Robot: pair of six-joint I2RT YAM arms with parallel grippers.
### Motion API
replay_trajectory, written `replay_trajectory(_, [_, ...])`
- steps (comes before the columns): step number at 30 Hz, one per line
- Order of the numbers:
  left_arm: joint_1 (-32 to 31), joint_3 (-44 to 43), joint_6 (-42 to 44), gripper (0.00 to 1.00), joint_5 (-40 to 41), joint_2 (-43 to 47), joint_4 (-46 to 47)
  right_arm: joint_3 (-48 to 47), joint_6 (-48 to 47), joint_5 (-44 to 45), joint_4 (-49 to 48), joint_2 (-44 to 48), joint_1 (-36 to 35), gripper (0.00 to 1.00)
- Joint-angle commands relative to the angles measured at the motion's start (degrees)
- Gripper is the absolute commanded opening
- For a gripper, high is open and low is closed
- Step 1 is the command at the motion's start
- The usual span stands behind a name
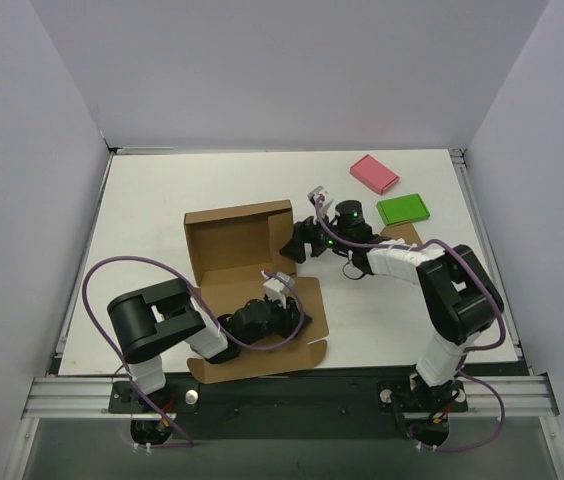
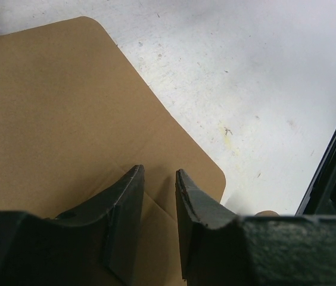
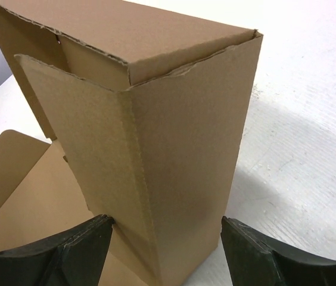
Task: Fold the paper box
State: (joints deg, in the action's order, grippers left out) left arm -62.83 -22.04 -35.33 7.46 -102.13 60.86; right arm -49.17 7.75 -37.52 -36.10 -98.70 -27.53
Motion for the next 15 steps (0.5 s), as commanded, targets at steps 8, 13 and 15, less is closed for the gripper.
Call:
replay_trajectory(8, [-0.4, 1.6, 0.3, 0.38, -1.7, -0.7, -4.3, -5.4, -1.7, 5.4, -1.4, -2.3, -3.3, 0.53])
replay_trajectory(13, [-0.3, 1.7, 0.3, 0.38, -1.6, -0.4, -4.3, -5.4, -1.9, 10.0, 0.0, -2.3, -4.0, 0.43])
replay_trajectory(15, [-0.5, 1.7, 0.4, 0.38, -1.5, -0.4, -4.4, -5.5, -2.5, 11.8, 1.0, -2.3, -4.5, 0.41])
